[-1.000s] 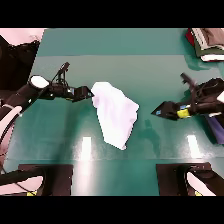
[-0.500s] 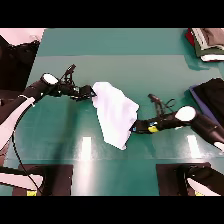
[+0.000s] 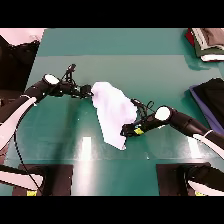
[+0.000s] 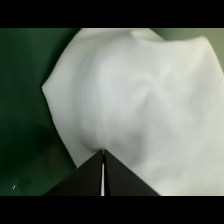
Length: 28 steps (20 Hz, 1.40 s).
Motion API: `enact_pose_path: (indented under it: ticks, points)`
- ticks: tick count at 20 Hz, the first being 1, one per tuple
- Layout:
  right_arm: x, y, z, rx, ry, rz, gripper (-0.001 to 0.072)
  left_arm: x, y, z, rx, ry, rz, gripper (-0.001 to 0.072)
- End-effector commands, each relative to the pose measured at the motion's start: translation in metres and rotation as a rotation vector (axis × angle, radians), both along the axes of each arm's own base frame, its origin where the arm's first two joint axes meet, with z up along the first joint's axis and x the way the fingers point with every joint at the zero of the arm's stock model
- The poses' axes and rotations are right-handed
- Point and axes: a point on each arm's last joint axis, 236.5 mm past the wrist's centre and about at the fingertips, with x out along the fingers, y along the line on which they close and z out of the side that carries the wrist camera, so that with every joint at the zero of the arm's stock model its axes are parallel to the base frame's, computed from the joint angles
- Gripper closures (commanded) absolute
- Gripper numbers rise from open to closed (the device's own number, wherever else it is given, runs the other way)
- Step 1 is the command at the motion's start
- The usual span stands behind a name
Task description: Fold the shirts.
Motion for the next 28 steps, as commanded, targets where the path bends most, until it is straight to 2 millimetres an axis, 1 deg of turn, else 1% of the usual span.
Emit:
enact_pose_path:
  ticks: [1,2,3,5,6,7,8,9,11,12,13,15,17,21,22,23,24,25,26,27,28]
  points:
    - [0.003,0.005,0.004,0.004,-0.034,0.007,0.0431,-0.003,-0.013,-0.009,0.006,-0.003,-0.027,0.0677]
    - [0.005,0.005,0.005,0.006,-0.041,0.001,0.0555,-0.007,-0.017,-0.011,0.007,0.003,-0.043,0.0676]
    - [0.007,0.005,0.004,0.004,-0.045,-0.001,0.0696,-0.009,-0.020,-0.007,-0.005,0.002,-0.058,0.0676]
    - [0.008,0.005,0.005,0.006,-0.049,-0.005,0.0695,-0.007,-0.017,0.008,-0.032,0.012,-0.082,0.0674]
    - [0.006,0.005,0.005,0.006,-0.045,0.000,0.0696,-0.007,-0.014,0.017,-0.051,0.023,-0.101,0.0532]
    - [0.005,0.005,0.006,0.007,-0.043,0.004,0.0696,-0.008,-0.009,0.026,-0.067,0.036,-0.119,0.0230]
    - [0.005,0.005,0.009,0.011,-0.048,0.005,0.0695,-0.011,-0.004,0.031,-0.078,0.055,-0.129,0.0132]
    - [0.006,0.005,0.011,0.015,-0.056,0.003,0.0696,-0.012,0.004,0.031,-0.079,0.070,-0.130,0.0155]
    - [0.011,0.004,0.020,0.029,-0.080,-0.011,0.0695,-0.012,0.021,0.020,-0.017,0.087,-0.120,0.0154]
    - [0.013,0.002,0.023,0.034,-0.089,-0.018,0.0696,-0.013,0.026,0.015,0.006,0.097,-0.110,0.0154]
    - [0.017,0.000,0.026,0.038,-0.096,-0.029,0.0696,-0.012,0.026,0.010,0.010,0.099,-0.094,0.0155]
    - [0.023,-0.004,0.032,0.047,-0.110,-0.050,0.0695,-0.013,0.020,-0.001,0.009,0.109,-0.081,0.0155]
    - [0.027,-0.007,0.036,0.052,-0.121,-0.062,0.0695,-0.015,0.010,-0.011,-0.003,0.128,-0.085,0.0154]
    - [0.025,-0.006,0.037,0.055,-0.123,-0.057,0.0695,-0.008,-0.005,-0.017,-0.016,0.111,-0.061,0.0155]
    - [0.025,-0.006,0.037,0.055,-0.121,-0.055,0.0695,-0.006,-0.008,-0.016,-0.021,0.104,-0.055,0.0167]
    - [0.025,-0.006,0.037,0.055,-0.120,-0.056,0.0695,-0.003,-0.010,-0.014,-0.036,0.099,-0.040,0.0336]
    - [0.025,-0.006,0.037,0.055,-0.121,-0.056,0.0696,0.000,-0.012,-0.011,-0.053,0.095,-0.024,0.0581]
    - [0.024,-0.006,0.038,0.056,-0.119,-0.054,0.0695,0.002,-0.015,-0.006,-0.075,0.093,-0.017,0.0677]
    - [0.023,-0.006,0.039,0.057,-0.120,-0.050,0.0696,0.004,-0.018,0.002,-0.091,0.085,-0.025,0.0677]
    - [0.023,-0.006,0.045,0.066,-0.135,-0.051,0.0696,0.004,-0.020,0.014,-0.093,0.064,-0.055,0.0677]
    - [0.026,-0.007,0.056,0.081,-0.164,-0.058,0.0696,0.006,-0.021,0.034,-0.084,0.016,-0.086,0.0678]
